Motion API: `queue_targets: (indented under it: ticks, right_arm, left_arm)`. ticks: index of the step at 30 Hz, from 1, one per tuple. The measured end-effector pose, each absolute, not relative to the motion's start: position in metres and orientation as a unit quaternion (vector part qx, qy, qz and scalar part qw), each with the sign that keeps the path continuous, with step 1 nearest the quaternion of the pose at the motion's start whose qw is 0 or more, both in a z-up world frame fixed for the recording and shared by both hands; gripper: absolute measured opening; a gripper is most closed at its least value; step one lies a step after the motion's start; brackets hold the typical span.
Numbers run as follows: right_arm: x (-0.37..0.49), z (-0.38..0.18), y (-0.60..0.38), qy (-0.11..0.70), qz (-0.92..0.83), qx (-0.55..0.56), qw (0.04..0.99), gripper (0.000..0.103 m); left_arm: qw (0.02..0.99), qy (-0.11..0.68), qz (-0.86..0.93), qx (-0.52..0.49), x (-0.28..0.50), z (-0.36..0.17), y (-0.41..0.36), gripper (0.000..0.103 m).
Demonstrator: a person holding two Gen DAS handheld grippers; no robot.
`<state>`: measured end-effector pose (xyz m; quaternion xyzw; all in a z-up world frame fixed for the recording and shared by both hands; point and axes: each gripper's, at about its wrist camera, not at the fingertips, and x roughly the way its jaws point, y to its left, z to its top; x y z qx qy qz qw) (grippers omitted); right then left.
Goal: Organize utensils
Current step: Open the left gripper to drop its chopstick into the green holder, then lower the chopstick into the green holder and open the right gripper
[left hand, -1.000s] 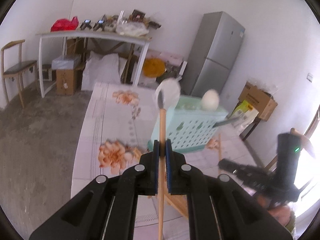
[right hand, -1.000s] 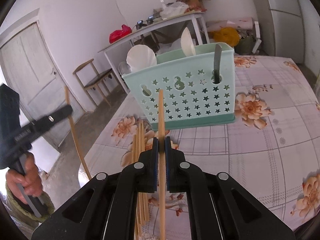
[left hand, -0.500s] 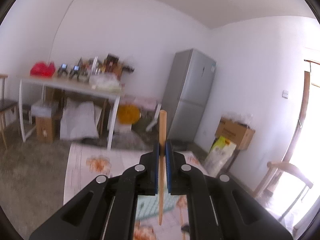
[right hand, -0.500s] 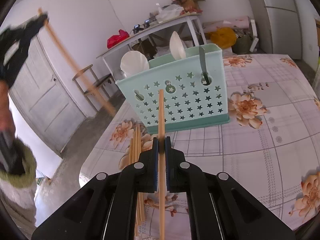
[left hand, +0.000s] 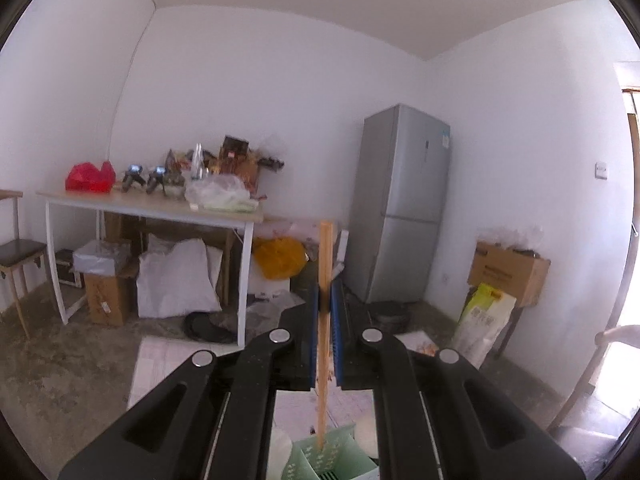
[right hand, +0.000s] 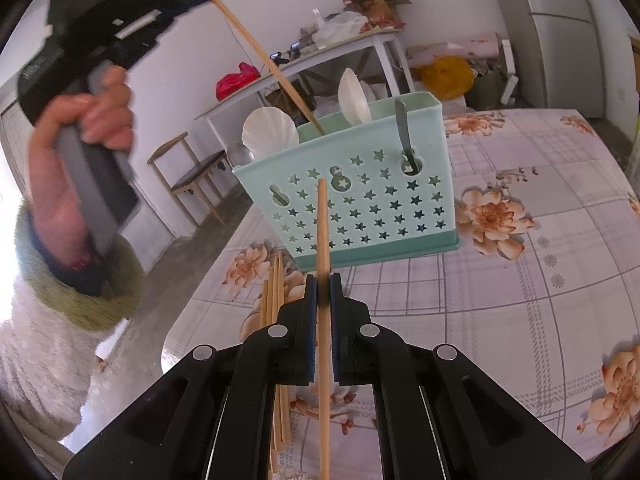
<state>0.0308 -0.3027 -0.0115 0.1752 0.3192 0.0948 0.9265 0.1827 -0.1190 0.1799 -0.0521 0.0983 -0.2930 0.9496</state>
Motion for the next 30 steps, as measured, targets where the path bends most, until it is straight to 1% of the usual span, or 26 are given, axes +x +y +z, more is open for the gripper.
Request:
queue_targets:
  ticks: [8,10,12,14,21,24,27,30]
  right_arm:
    - [0.032,-0.012,-0.305,0.321,0.093,0.177,0.926,0.004]
    - [0.031,-0.012,-0.305,0.321,0.091,0.176,0.926,0.004]
    - [0.030,-0.011,-0.304,0.320,0.090,0.176,0.927,0.004]
    - [0.029,-0.009,-0.304,0.318,0.088,0.175,0.927,0.004]
    - [0.026,-0.001,-0.300,0.314,0.082,0.167,0.931,0.004]
    - [0.026,0.005,-0.298,0.310,0.079,0.160,0.934,0.004]
    - [0.028,0.014,-0.297,0.301,0.083,0.156,0.937,0.004]
    - [0.033,0.026,-0.297,0.289,0.086,0.151,0.942,0.004]
  left_arm:
    - [0.942,0.176,-0.285,-0.017,0.193,0.123,-0.135,0.006]
    - [0.941,0.185,-0.283,-0.011,0.189,0.116,-0.132,0.010]
    - [0.941,0.189,-0.280,-0.007,0.184,0.111,-0.127,0.023]
    - [0.942,0.188,-0.277,-0.005,0.178,0.108,-0.121,0.031]
    - [0.948,0.170,-0.268,-0.004,0.141,0.104,-0.086,0.053]
    - [0.951,0.171,-0.259,-0.009,0.125,0.098,-0.064,0.059]
    - [0.951,0.181,-0.248,-0.015,0.116,0.088,-0.048,0.062]
    - [0.949,0.208,-0.237,-0.024,0.109,0.069,-0.032,0.063]
